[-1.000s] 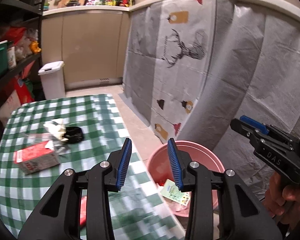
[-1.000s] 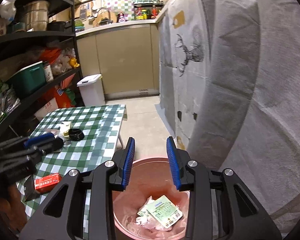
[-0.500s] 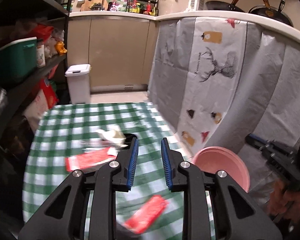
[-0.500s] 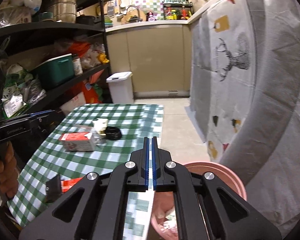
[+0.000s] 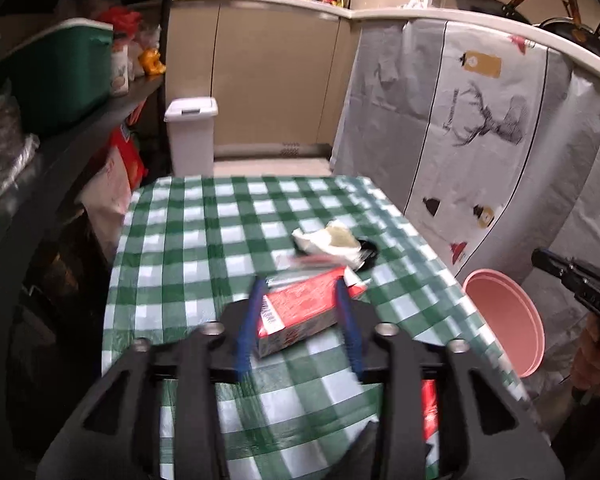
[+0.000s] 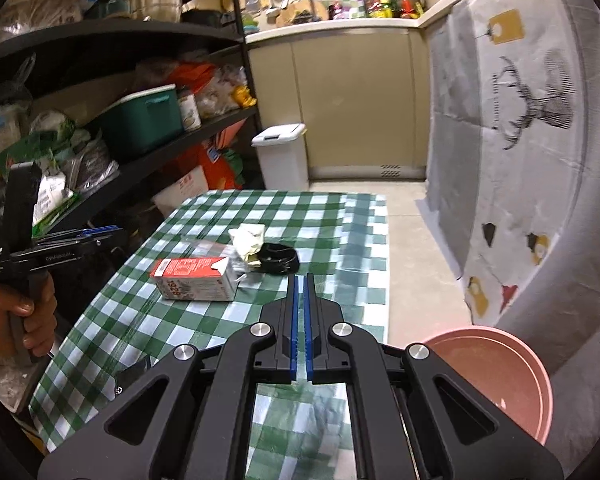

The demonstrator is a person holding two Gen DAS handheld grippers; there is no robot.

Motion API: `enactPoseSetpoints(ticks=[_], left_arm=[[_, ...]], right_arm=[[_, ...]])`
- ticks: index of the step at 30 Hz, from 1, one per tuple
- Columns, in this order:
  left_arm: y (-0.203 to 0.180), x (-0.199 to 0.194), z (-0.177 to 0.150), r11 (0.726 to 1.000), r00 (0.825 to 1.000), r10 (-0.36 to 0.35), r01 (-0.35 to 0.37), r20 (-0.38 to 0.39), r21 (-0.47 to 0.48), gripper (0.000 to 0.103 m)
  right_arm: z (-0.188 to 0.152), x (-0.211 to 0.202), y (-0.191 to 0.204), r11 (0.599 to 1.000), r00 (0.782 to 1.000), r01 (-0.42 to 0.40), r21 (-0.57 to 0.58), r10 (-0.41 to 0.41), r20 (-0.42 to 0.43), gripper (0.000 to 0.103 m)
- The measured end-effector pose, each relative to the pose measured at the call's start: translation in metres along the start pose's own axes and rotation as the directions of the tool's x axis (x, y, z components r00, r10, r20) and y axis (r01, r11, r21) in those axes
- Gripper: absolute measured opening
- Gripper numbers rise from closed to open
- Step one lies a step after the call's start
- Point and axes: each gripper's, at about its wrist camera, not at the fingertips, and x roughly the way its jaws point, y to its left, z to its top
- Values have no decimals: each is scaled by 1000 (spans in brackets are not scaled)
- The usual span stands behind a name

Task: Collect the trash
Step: 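Move both open tools back toward the red milk carton and black strap, then grasp the red milk carton with the left tool while the right tool grasps the black strap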

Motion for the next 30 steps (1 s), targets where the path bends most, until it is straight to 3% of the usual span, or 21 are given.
enactPoseSetpoints(ticks=[6, 13, 23, 30], left_arm=[[9, 26, -12, 999, 999, 36, -35, -37, 19, 54], [18, 55, -21, 999, 996, 26, -22, -89, 47, 85], [20, 92, -29, 994, 987, -9, 26, -161, 106, 85], [15, 111, -28, 987, 983, -18, 46, -184, 153, 85]], right_arm=[[3, 29, 5, 1000, 999, -25, -12, 24, -27, 5], [11, 67, 6, 998, 997, -57, -10, 56, -55, 5], [27, 154, 0, 993, 980, -115, 27, 118, -162, 5], [30, 209, 0, 992, 957, -118, 35, 124, -262, 13]])
